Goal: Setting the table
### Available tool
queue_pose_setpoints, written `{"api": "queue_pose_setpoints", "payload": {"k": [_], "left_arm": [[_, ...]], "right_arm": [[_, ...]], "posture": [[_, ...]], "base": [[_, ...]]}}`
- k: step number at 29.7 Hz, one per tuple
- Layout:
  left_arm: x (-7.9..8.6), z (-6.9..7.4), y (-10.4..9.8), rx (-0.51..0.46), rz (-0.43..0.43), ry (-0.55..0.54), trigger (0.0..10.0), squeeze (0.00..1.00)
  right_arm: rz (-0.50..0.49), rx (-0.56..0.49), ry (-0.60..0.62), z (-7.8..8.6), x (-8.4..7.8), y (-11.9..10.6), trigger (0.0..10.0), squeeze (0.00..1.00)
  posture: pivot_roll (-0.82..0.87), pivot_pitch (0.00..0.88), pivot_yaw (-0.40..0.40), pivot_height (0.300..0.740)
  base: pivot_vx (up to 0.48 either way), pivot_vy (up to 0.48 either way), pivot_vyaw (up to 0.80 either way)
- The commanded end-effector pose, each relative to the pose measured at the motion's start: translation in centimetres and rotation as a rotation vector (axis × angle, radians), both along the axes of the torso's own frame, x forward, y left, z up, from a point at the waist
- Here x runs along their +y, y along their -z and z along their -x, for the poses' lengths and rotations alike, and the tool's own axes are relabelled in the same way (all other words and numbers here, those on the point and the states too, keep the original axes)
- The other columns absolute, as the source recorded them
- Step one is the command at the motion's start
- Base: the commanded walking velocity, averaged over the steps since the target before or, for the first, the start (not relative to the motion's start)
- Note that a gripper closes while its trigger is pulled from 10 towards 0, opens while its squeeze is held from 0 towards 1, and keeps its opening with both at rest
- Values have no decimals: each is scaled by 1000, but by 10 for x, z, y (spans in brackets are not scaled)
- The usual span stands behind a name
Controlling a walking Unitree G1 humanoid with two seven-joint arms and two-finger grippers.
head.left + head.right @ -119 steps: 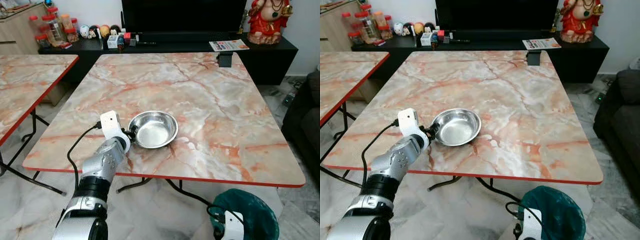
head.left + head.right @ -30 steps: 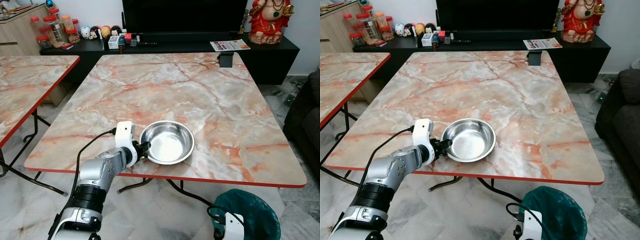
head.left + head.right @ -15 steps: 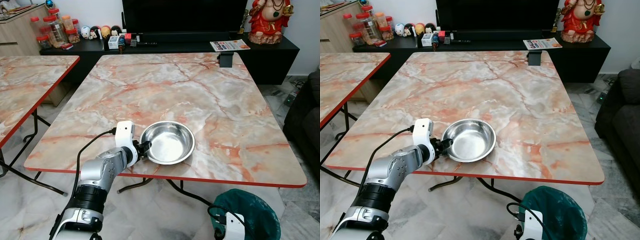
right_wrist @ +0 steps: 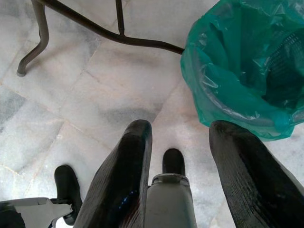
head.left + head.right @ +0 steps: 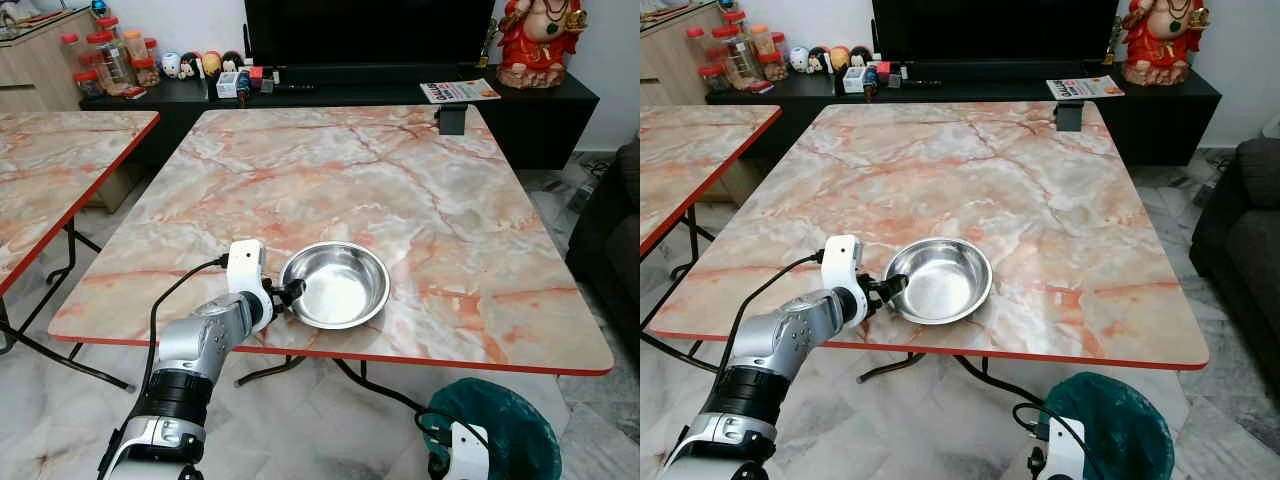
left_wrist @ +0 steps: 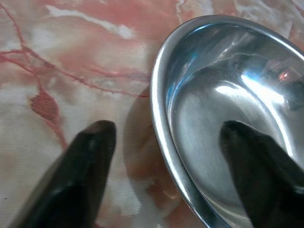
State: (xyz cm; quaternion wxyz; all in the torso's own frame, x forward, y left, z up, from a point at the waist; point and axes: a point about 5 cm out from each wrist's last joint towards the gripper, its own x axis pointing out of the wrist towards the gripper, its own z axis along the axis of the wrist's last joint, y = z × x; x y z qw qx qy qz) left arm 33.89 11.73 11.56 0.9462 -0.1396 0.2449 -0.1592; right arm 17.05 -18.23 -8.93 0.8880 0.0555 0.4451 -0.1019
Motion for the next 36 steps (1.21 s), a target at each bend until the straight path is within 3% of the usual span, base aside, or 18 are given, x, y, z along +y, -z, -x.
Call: {"api": "queue_pose_setpoints", "payload": {"k": [1, 11, 12, 13, 14, 20, 21, 22, 23, 24, 25, 26, 27, 30, 31, 33, 35, 36], "left_arm": [[7, -2, -5, -25, -21, -25, 10000, 1000], [25, -11, -28, -133, 14, -132, 10000, 1000], [30, -12, -33, -162, 25, -151, 10000, 349], [33, -12, -37, -181, 32, -163, 10000, 349], [37, -13, -41, -204, 43, -179, 10000, 0], [90, -10, -64, -389, 85, -399, 10000, 0], [120, -5, -68, -437, -2, -522, 10000, 0], [126, -3, -68, -446, -26, -548, 10000, 0], [149, 3, -68, -459, -114, -634, 10000, 0], [149, 3, -68, -459, -114, -634, 10000, 0], [186, 18, -66, -485, -247, -769, 10000, 0], [207, 28, -63, -482, -356, -844, 10000, 0], [217, 34, -60, -466, -439, -876, 10000, 0], [225, 40, -58, -462, -495, -904, 10000, 0], [247, 59, -47, -408, -657, -974, 10000, 0], [254, 66, -42, -384, -714, -993, 10000, 0], [276, 98, -5, -189, -924, -1031, 10000, 0], [283, 110, 10, -126, -943, -1053, 10000, 0]], "right_arm": [[-9, 6, -3, 0, 2, 0, 10000, 0], [-9, 2, -4, -2, 3, 0, 10000, 0], [-9, 2, -4, -2, 3, 0, 10000, 0], [-9, 2, -4, -2, 3, 0, 10000, 0], [-9, 2, -4, -2, 3, 0, 10000, 0], [-10, -2, -8, -3, 4, -1, 10000, 0], [-9, -3, -9, -4, 3, -1, 10000, 0], [-9, -3, -9, -4, 3, -1, 10000, 0], [-7, -3, -12, -4, 3, -1, 10000, 0], [-7, -3, -12, -4, 3, -1, 10000, 0], [-4, -2, -17, -4, 2, -1, 10000, 0], [-2, 0, -23, -4, 2, -1, 10000, 0], [-1, 1, -29, -4, 2, -1, 10000, 0], [-1, 2, -32, -4, 2, -1, 10000, 0], [-2, 2, -34, -4, 3, -1, 10000, 0], [-3, 2, -35, -4, 3, -1, 10000, 0], [-5, 0, -33, -4, 3, -1, 10000, 0], [-5, 0, -33, -4, 3, -1, 10000, 0]], "posture": [[57, 0, 50, 740], [63, 0, 50, 740], [63, 0, 50, 740], [63, 0, 50, 740], [63, 0, 50, 740], [59, 0, 51, 740], [59, 0, 51, 740], [59, 0, 51, 740], [63, 0, 49, 740], [63, 0, 49, 740], [76, 0, 44, 740], [80, 0, 42, 740], [80, 0, 42, 740], [86, 0, 38, 740], [87, 0, 38, 740], [87, 0, 38, 740], [84, 0, 38, 740], [85, 0, 37, 740]], "base": [[0, 0, 0], [0, 0, 0], [0, 0, 0], [0, 0, 0], [0, 0, 0], [0, 0, 0], [0, 0, 0], [0, 0, 0], [0, 0, 0], [0, 0, 0], [0, 0, 0], [0, 0, 0], [0, 0, 0], [0, 0, 0], [0, 0, 0], [0, 0, 0], [0, 0, 0], [0, 0, 0]]}}
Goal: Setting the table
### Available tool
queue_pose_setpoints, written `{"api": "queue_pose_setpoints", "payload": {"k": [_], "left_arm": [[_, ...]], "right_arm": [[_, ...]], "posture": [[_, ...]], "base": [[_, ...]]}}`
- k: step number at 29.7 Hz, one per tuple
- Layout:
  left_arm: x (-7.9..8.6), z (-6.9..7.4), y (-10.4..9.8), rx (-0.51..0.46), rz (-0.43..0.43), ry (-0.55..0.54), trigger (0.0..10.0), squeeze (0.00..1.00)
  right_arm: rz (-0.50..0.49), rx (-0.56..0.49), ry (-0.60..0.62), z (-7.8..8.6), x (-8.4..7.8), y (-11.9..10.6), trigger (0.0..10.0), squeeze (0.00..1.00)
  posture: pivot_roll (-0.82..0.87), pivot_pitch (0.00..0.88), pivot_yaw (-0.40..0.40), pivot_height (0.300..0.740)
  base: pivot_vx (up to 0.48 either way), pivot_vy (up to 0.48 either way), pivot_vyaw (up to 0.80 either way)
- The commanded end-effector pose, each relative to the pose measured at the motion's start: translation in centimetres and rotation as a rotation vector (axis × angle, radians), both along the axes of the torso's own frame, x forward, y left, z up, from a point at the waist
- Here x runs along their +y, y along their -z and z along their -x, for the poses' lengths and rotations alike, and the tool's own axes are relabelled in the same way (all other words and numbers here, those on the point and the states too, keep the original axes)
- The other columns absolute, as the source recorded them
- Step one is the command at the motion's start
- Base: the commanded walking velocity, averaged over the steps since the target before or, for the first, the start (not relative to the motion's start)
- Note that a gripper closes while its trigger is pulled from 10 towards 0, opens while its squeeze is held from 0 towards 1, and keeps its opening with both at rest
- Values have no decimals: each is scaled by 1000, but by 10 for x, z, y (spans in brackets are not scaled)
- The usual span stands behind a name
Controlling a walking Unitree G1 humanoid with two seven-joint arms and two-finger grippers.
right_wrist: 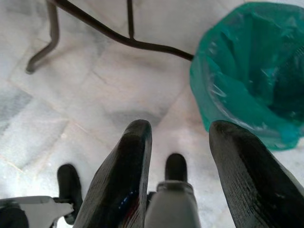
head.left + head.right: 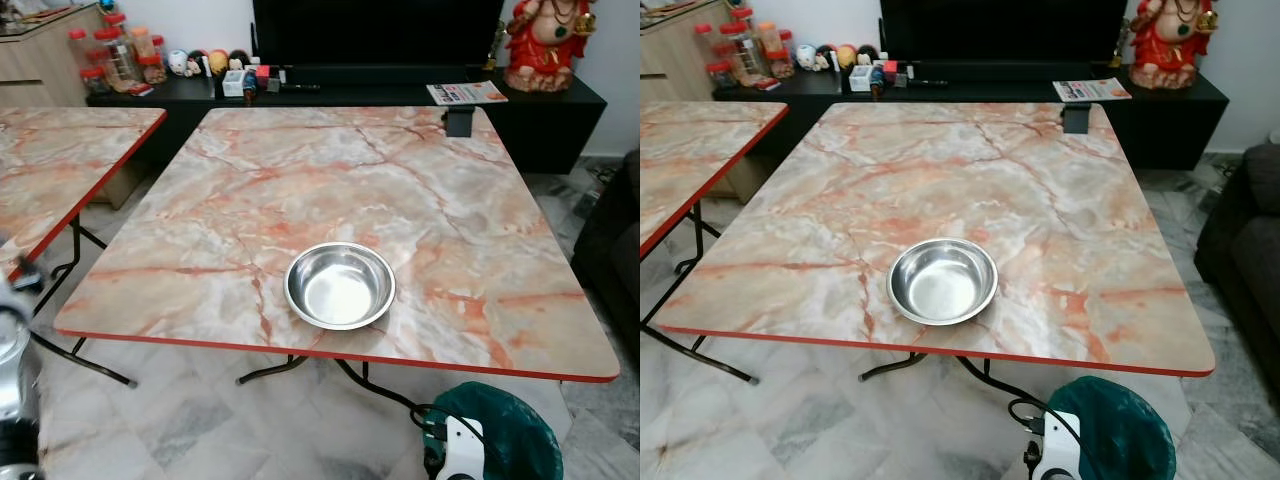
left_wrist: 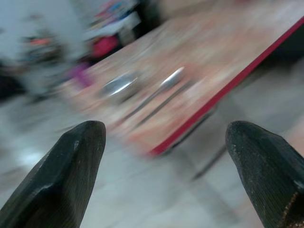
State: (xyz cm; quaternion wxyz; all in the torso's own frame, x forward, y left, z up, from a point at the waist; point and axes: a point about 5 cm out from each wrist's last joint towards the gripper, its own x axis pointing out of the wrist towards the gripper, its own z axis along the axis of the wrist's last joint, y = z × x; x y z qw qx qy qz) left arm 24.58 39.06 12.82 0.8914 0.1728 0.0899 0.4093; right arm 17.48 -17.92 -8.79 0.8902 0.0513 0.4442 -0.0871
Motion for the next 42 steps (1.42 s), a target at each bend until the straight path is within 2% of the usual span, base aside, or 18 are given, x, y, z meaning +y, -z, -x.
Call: {"api": "queue_pose_setpoints", "payload": {"k": [1, 3, 5, 6, 7, 8, 10, 13, 16, 17, 18, 21, 24, 25, 27, 32, 38, 42], "left_arm": [[9, 16, 23, 89, -16, -74, 10000, 0], [12, 23, 31, 107, -2, -99, 10000, 0], [15, 50, 70, 207, 86, -157, 10000, 0], [11, 66, 94, 269, 165, -188, 10000, 0], [11, 66, 94, 269, 165, -188, 10000, 0], [2, 82, 117, 324, 253, -205, 10000, 0], [-15, 96, 142, 386, 365, -189, 10000, 0], [-22, 98, 149, 404, 396, -170, 10000, 0], [-86, 86, 186, 556, 578, 190, 10000, 0], [-86, 86, 186, 556, 578, 190, 10000, 0], [-113, 81, 196, 590, 636, 316, 10000, 0], [-118, 80, 197, 589, 650, 334, 10000, 0], [-159, 66, 204, 664, 655, 531, 10000, 0], [-159, 66, 204, 664, 655, 531, 10000, 0], [-172, 64, 206, 706, 637, 595, 10000, 0], [-181, 59, 206, 704, 638, 632, 10000, 0], [-184, 63, 208, 692, 683, 601, 10000, 0], [-182, 67, 210, 706, 676, 589, 10000, 0]], "right_arm": [[1, 4, -2, 0, 0, 0, 10000, 0], [0, 5, -3, 0, 0, 0, 10000, 0], [2, 8, -4, 1, 0, 1, 10000, 0], [2, 10, -1, 2, 0, 1, 10000, 0], [2, 10, -1, 2, 0, 1, 10000, 0], [2, 11, 5, 2, -1, 1, 10000, 0], [3, 11, 12, 3, -2, 1, 10000, 0], [3, 10, 14, 3, -2, 1, 10000, 0], [8, 9, 17, 1, -3, 0, 10000, 0], [8, 9, 17, 1, -3, 0, 10000, 0], [10, 9, 15, 0, -4, 0, 10000, 0], [11, 9, 14, 0, -4, 0, 10000, 0], [21, 33, -7, 1, -5, 1, 10000, 0], [21, 33, -7, 1, -5, 1, 10000, 0], [22, 37, -13, 2, -4, 1, 10000, 0], [20, 39, -8, 3, -4, 2, 10000, 0], [20, 43, -10, 4, -6, 2, 10000, 0], [19, 46, -13, 4, -7, 2, 10000, 0]], "posture": [[85, 0, 37, 740], [85, 0, 37, 740], [84, 0, 37, 740], [81, 0, 38, 740], [81, 0, 38, 740], [75, 0, 41, 740], [69, 0, 41, 740], [69, 0, 41, 740], [63, 0, 34, 740], [63, 0, 34, 740], [60, 0, 34, 740], [60, 0, 34, 740], [42, 0, 35, 740], [42, 0, 35, 740], [35, 0, 36, 740], [27, 0, 39, 740], [11, 0, 38, 740], [13, 0, 36, 740]], "base": [[0, 0, 0], [0, 0, 0], [0, 0, 0], [0, 0, 0], [0, 0, 0], [0, 0, 0], [0, 0, 0], [0, 0, 0], [0, 0, 0], [0, 0, 0], [0, 0, 0], [0, 0, 0], [0, 0, 0], [0, 0, 0], [0, 0, 0], [0, 0, 0], [0, 42, 0], [0, 351, 0]]}}
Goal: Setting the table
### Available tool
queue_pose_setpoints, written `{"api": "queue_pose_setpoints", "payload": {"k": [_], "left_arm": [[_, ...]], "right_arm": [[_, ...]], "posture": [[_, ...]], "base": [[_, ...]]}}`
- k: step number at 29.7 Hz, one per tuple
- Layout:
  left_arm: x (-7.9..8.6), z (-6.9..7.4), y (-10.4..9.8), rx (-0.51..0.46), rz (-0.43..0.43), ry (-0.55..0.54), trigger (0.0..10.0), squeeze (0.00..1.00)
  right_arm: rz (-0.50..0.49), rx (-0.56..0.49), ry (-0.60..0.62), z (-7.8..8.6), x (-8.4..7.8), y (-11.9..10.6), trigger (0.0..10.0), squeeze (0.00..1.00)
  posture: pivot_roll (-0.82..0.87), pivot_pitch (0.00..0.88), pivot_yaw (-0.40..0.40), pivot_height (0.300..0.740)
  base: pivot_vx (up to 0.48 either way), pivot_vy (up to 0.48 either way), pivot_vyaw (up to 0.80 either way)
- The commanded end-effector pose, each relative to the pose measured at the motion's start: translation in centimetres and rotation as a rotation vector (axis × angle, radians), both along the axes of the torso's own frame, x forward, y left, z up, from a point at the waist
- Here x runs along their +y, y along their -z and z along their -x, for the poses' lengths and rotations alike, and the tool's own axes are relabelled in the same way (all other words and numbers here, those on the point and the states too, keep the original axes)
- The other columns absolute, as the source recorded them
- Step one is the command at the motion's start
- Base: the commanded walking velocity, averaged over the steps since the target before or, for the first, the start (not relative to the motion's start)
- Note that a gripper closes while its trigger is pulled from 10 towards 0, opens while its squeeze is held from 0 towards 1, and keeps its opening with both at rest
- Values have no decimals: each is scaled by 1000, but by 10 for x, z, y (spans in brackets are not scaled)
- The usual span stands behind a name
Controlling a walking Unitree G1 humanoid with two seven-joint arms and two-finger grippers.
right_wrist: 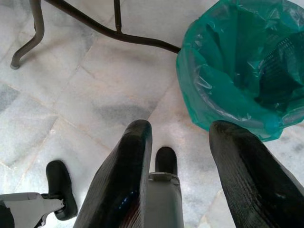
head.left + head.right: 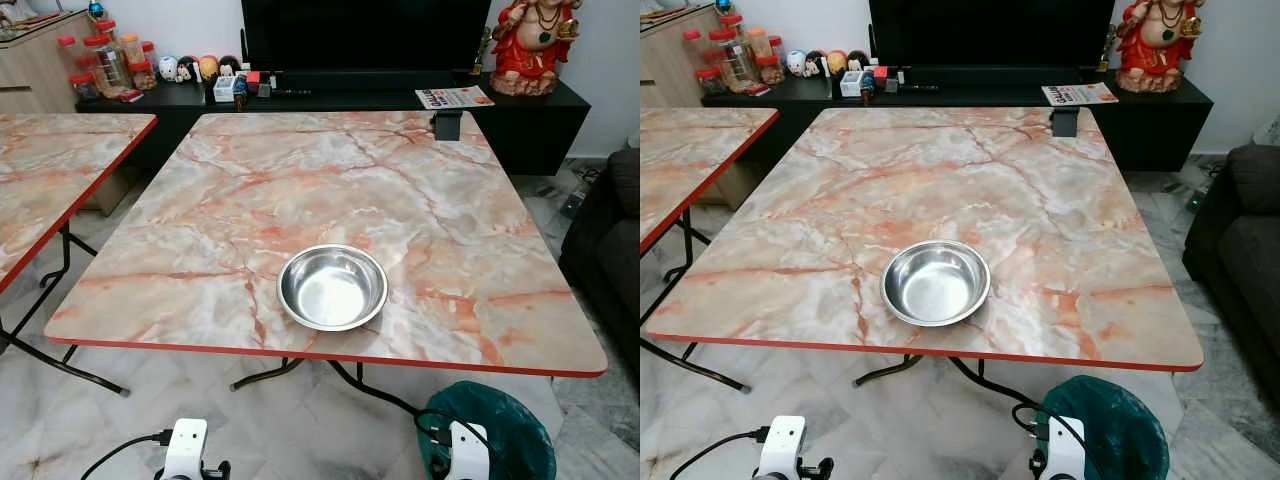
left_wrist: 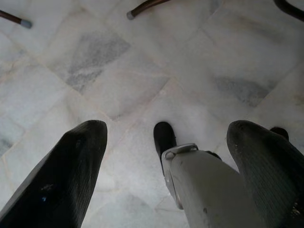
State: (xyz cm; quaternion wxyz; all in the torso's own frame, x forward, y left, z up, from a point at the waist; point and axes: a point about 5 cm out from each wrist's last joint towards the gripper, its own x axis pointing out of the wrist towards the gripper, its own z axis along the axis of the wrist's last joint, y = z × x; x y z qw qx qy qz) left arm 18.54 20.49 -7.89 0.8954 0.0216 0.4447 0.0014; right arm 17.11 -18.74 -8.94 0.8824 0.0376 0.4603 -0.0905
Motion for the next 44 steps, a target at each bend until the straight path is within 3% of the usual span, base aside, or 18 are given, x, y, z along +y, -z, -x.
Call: {"api": "queue_pose_setpoints", "payload": {"k": [1, 10, 44], "left_arm": [[6, 9, 4, 32, -12, -20, 10000, 0], [12, 14, 5, 42, -26, -42, 10000, 0], [21, 9, 1, 37, -54, -40, 10000, 0]], "right_arm": [[-4, 9, -8, 1, 1, 1, 10000, 0], [-13, 7, -16, 0, 4, 1, 10000, 0], [-44, 8, 9, 0, 14, 2, 10000, 0]], "posture": [[14, 0, 35, 740], [19, 0, 36, 740], [36, 0, 61, 740]], "base": [[0, 349, 0], [0, 392, 0], [0, 440, 0]]}}
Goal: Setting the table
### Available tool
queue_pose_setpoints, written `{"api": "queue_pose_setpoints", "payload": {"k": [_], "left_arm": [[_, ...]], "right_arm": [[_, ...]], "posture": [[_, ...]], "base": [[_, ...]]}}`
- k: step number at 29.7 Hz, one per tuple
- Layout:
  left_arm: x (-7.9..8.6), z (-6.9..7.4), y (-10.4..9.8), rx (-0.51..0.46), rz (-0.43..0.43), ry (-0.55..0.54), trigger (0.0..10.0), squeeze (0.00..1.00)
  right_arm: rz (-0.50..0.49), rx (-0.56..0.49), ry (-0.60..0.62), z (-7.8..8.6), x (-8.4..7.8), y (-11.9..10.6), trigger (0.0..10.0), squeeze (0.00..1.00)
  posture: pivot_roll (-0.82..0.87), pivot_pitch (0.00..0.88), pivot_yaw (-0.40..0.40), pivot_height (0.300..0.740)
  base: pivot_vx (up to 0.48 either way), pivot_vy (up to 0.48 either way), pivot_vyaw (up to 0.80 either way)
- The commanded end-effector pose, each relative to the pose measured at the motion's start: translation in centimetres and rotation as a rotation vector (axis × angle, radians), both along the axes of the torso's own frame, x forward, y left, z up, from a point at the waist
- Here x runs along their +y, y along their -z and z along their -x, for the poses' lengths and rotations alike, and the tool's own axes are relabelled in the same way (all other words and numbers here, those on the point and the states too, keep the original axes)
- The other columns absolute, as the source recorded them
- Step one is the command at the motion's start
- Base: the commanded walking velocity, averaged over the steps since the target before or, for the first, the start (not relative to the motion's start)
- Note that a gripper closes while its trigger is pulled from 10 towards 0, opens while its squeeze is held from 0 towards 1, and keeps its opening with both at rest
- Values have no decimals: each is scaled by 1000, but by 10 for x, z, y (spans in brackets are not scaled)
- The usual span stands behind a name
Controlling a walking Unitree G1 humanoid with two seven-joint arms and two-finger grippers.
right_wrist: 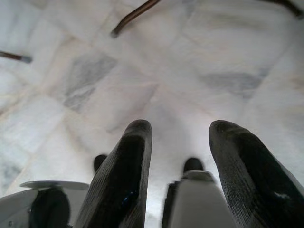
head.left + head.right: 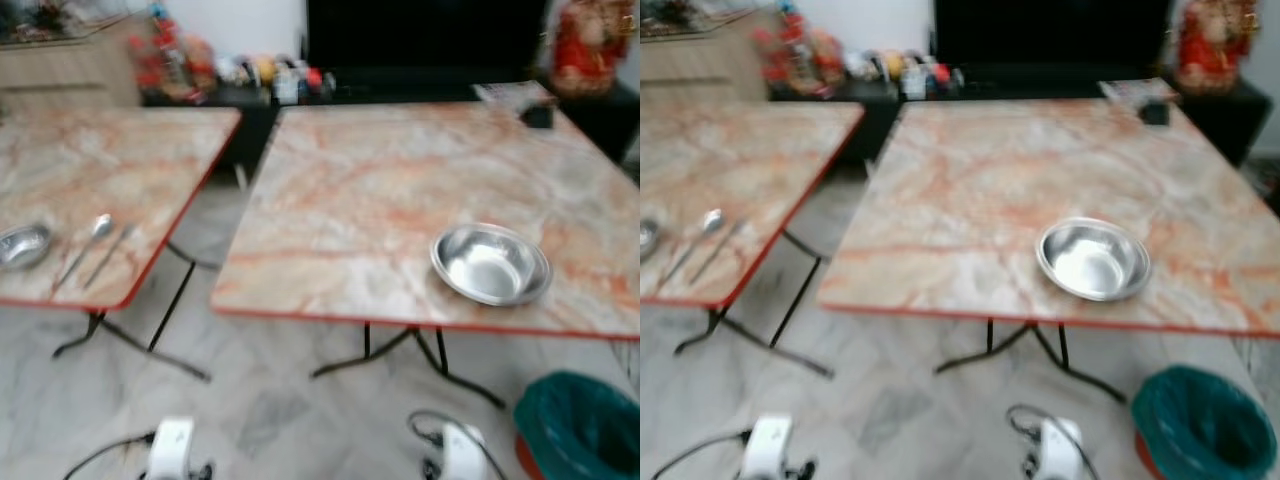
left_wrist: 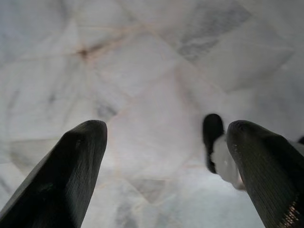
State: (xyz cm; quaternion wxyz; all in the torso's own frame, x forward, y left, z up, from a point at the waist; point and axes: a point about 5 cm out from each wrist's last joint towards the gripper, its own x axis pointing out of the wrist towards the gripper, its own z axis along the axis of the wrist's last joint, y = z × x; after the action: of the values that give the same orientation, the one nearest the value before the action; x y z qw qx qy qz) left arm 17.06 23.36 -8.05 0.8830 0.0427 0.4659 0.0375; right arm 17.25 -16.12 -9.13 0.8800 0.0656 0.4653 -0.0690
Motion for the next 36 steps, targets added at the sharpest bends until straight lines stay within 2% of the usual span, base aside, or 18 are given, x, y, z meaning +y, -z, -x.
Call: {"api": "queue_pose_setpoints", "payload": {"k": [1, 36], "left_arm": [[-7, -6, -1, -11, 14, 5, 10000, 0], [-8, -2, 1, 6, 4, 7, 10000, 0]], "right_arm": [[24, 3, 23, 2, -12, 0, 10000, 0], [12, -24, 32, -4, -12, -3, 10000, 0]], "posture": [[36, 0, 61, 740], [43, 0, 55, 740]], "base": [[0, 476, 0], [0, 479, 0]]}}
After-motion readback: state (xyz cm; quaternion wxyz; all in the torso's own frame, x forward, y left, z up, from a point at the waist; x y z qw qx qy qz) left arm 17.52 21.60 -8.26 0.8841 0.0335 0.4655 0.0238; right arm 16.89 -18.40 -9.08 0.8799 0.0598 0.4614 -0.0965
